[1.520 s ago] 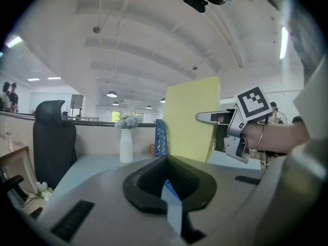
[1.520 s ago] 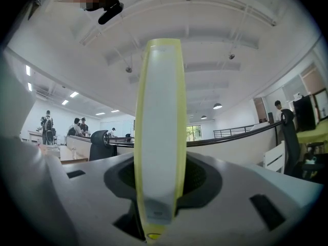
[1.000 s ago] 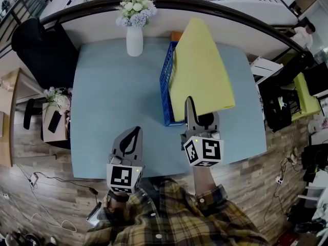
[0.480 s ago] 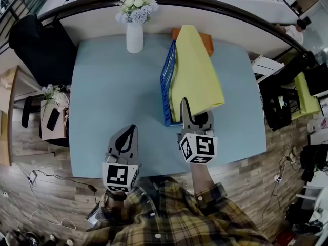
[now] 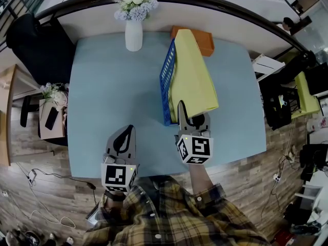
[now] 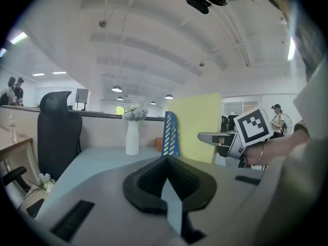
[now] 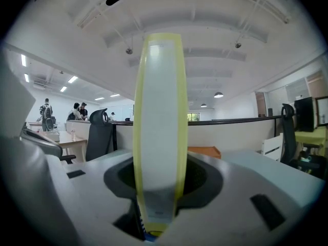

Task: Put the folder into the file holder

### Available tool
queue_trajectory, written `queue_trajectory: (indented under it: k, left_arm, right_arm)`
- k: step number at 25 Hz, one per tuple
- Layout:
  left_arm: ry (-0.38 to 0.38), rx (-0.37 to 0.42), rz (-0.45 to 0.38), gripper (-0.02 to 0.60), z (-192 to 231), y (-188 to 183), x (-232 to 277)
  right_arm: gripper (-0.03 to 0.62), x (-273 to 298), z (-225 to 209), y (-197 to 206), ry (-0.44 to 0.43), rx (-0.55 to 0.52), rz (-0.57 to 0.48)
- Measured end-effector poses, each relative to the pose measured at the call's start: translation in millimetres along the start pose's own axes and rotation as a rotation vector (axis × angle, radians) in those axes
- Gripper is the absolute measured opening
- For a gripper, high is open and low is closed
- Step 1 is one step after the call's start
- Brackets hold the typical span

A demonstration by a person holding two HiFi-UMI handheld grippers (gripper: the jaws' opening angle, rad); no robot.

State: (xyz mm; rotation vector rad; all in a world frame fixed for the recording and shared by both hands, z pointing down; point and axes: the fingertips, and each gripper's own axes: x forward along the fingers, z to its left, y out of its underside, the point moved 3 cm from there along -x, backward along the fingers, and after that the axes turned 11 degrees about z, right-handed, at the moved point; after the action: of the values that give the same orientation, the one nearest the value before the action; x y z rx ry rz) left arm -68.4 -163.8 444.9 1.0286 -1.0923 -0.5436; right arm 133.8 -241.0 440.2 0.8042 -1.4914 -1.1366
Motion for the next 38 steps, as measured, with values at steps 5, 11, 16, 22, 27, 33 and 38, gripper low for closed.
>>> queue_trajectory:
  k: [5, 11, 16, 22, 27, 33, 38]
  left_arm:
    - [-0.002, -0.002, -0.001, -0.006, 3, 1, 1]
    - [-0.007, -0.004, 0.001, -0.006, 4, 2, 0]
    - [-0.007, -0.005, 0.002, -0.006, 4, 3, 0]
    - [-0.007, -0.005, 0.003, -0.006, 4, 3, -1]
    - [-0.003, -0.002, 0.001, -0.006, 4, 2, -1]
    - [-0.002, -0.002, -0.008, -0.006, 2, 1, -4]
    - [-0.005, -0.001, -0.013, -0.006, 0, -1, -8]
  right_arm:
    - [0.169, 4, 1, 10, 0.001, -0.007, 0.024]
    - [0.168, 9, 1, 19, 0.003, -0.013, 0.048]
    - [0.169, 11, 0, 27, 0.006, -0.017, 0.070]
    - [0.169, 13, 1, 31, -0.003, -0.027, 0.074]
    - [0.176, 12, 3, 34, -0.013, -0.036, 0.074]
    - [0.215, 11, 0, 38, -0.018, -0.043, 0.096]
    - [0.268, 9, 2, 48, -0.061, 0.000, 0.133]
